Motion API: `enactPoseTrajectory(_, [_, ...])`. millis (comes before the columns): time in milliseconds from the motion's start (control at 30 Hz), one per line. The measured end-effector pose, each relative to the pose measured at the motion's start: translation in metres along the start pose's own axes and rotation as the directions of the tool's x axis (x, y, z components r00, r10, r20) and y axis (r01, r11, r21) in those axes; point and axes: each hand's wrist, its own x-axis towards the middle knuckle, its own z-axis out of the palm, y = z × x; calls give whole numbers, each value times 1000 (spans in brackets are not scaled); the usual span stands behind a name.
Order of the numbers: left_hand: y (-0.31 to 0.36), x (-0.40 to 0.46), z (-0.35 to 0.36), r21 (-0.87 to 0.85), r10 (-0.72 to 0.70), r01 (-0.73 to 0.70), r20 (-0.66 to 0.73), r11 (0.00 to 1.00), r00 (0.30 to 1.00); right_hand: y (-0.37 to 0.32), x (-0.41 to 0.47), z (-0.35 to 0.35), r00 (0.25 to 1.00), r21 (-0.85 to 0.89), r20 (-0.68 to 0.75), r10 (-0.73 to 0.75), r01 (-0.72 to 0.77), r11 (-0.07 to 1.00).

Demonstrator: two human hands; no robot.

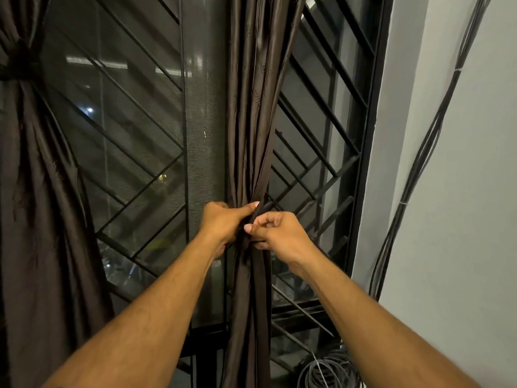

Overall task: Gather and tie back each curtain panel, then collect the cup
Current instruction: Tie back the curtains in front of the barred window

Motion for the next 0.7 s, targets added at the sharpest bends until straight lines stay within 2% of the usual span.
enactPoseTrajectory(100, [3,0,-6,-202,-115,148,168,968,979,7,7,6,992,-113,-106,-71,59,992])
enactPoseTrajectory(167, [0,-1,-11,-266,-135,191,214,945,967,10,11,6,983,-130,-166,-76,54,990])
enactPoseTrajectory(367, [-10,-2,-25,-214,-95,154,262,965,960,8,15,3,990,65,-124,71,-63,996])
enactPoseTrajectory(567, [-14,-3,-22,-54,64,-54,208,997,976,9,21,3,980,233,-48,191,-175,957])
enactPoseTrajectory(700, [-22,-10,-18,122,277,-318,268,940,923,6,19,1,987,215,-15,163,-156,964])
